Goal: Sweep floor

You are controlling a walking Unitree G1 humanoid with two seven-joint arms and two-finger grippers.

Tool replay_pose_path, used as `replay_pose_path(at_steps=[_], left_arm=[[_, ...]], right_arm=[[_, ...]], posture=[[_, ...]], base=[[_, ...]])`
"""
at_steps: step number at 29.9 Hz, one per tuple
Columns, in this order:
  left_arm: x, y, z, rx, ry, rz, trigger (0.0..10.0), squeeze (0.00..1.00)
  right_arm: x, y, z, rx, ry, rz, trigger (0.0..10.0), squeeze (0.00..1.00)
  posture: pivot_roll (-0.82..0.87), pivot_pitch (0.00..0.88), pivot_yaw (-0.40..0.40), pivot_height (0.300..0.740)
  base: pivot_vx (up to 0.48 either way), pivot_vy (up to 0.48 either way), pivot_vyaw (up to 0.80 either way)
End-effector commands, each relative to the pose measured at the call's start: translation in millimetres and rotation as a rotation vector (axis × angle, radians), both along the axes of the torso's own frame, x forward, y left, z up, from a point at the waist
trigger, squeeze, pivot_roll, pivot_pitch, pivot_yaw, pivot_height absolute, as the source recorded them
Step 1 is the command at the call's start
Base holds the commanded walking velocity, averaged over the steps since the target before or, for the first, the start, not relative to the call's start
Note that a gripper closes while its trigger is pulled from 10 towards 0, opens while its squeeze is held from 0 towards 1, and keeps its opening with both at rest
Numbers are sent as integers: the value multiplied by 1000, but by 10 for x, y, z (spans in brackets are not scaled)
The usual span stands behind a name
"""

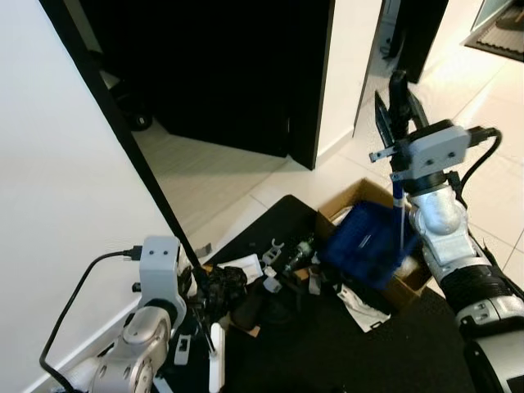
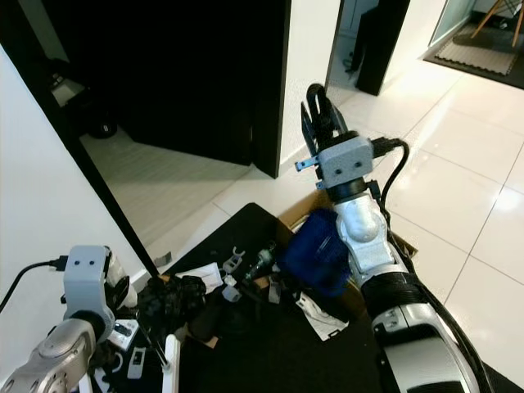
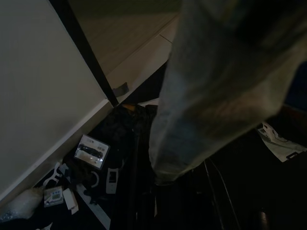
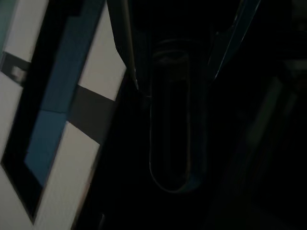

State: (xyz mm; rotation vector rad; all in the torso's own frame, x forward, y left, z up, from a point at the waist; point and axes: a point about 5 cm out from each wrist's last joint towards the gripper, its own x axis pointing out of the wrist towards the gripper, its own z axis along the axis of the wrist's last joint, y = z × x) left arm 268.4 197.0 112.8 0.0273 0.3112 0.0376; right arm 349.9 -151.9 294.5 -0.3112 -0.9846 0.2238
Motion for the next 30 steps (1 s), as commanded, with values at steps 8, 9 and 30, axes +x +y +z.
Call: replay_pose_path(at_steps=[8, 9, 30], left_arm=[[-42, 132, -83, 57, 30, 54, 10000, 0], [-42, 132, -83, 57, 30, 54, 10000, 0], [-80, 177, -263, 30, 31, 105, 10000, 0]], right_arm=[[-109, 415, -595, 98, 290, 248, 10000, 0], [-109, 415, -595, 98, 290, 248, 10000, 0], [-193, 549, -1726, 94, 793, 325, 10000, 0]], posture=[[130, 193, 51, 740], [130, 193, 51, 740], [113, 174, 21, 740]], base=[[0, 0, 0], [0, 0, 0], [0, 0, 0]])
